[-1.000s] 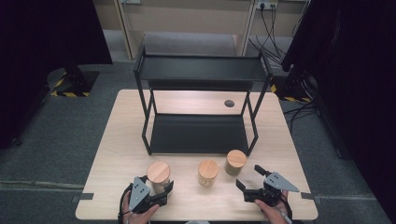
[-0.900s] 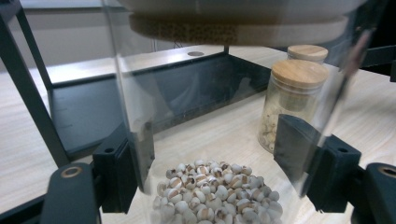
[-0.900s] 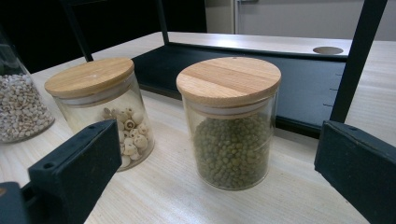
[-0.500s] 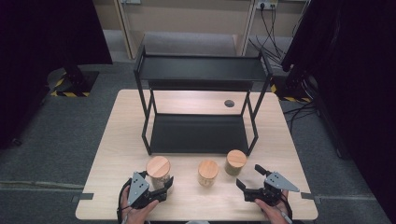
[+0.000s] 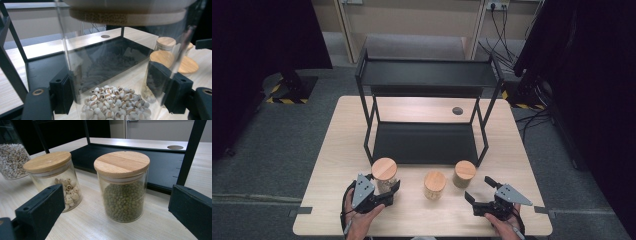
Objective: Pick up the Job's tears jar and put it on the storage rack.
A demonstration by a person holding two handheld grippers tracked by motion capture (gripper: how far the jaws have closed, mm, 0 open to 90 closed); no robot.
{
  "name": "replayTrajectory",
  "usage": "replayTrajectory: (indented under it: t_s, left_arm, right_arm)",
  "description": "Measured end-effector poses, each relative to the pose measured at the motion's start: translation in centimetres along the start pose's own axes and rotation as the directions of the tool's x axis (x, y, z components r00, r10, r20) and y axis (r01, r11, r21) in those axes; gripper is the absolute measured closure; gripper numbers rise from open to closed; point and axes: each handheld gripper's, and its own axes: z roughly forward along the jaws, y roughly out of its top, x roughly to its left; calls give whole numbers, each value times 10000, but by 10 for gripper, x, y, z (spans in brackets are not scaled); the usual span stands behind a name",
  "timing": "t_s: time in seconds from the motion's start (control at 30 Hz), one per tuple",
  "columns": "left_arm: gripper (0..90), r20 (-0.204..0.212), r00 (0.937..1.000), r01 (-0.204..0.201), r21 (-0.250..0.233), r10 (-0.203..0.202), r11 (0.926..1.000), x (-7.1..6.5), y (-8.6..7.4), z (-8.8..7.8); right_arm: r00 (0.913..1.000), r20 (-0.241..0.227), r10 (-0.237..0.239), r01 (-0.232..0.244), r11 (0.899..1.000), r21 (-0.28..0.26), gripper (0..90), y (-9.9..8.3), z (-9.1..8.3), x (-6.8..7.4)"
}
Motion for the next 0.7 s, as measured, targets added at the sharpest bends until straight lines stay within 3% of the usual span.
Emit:
replayTrajectory:
  t_s: [0.7]
  left_arm:
    - [250,-103,9999,129,180,-128,9998,10,17,27]
  right_arm:
    - [10000,9,45,-45,10000,-24,9,0,0,-1]
